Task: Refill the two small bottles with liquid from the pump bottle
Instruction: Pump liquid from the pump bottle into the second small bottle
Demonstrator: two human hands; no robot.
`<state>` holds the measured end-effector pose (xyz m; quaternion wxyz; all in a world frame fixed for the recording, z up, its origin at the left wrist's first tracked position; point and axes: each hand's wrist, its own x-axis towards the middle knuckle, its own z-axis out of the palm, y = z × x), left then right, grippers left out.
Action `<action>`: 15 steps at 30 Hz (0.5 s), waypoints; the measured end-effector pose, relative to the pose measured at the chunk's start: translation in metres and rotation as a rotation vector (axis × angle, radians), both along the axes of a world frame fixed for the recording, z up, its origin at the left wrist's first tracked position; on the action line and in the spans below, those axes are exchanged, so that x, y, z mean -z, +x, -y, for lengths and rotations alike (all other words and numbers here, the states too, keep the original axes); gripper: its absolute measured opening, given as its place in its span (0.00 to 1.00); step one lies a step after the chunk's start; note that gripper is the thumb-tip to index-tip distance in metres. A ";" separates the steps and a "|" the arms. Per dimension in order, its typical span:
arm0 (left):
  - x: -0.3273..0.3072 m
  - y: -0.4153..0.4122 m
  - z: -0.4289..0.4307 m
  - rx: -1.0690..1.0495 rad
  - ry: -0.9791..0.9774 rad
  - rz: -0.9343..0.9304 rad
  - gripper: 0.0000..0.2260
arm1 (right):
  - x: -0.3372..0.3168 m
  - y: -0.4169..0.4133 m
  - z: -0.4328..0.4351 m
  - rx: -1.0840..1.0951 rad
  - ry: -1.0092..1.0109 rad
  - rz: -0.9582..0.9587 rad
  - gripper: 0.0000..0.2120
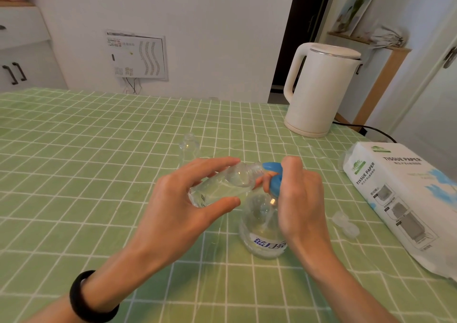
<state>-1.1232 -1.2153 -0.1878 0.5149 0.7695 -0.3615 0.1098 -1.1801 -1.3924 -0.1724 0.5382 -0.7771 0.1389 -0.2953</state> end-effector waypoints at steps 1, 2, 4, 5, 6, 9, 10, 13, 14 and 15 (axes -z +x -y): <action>0.000 0.000 0.000 0.000 -0.004 -0.001 0.24 | 0.000 0.000 0.000 0.002 -0.008 0.005 0.27; -0.001 -0.001 0.000 -0.001 -0.009 -0.003 0.24 | -0.001 -0.001 0.000 0.003 -0.013 0.009 0.26; -0.002 -0.001 0.000 0.001 -0.014 -0.004 0.24 | 0.000 -0.001 0.000 0.002 -0.006 0.015 0.26; -0.002 -0.002 0.000 0.002 -0.012 -0.003 0.24 | 0.000 -0.001 0.000 0.000 -0.001 0.014 0.27; -0.002 -0.002 0.000 0.002 -0.008 -0.002 0.24 | 0.000 0.000 -0.001 0.002 0.001 0.010 0.27; -0.001 -0.002 0.001 -0.005 -0.001 -0.002 0.24 | 0.002 0.001 0.000 0.025 -0.011 -0.005 0.30; -0.001 -0.002 0.001 -0.006 -0.001 -0.004 0.24 | 0.002 0.001 0.000 0.029 -0.009 -0.004 0.31; -0.001 -0.002 0.001 -0.005 -0.005 -0.007 0.24 | 0.001 0.001 0.000 0.013 -0.002 0.002 0.30; -0.001 -0.002 0.001 -0.006 -0.005 -0.009 0.24 | 0.001 0.000 0.000 0.006 -0.003 0.002 0.29; -0.001 -0.002 0.001 -0.006 -0.004 -0.010 0.24 | 0.000 0.000 0.000 0.000 -0.004 0.004 0.27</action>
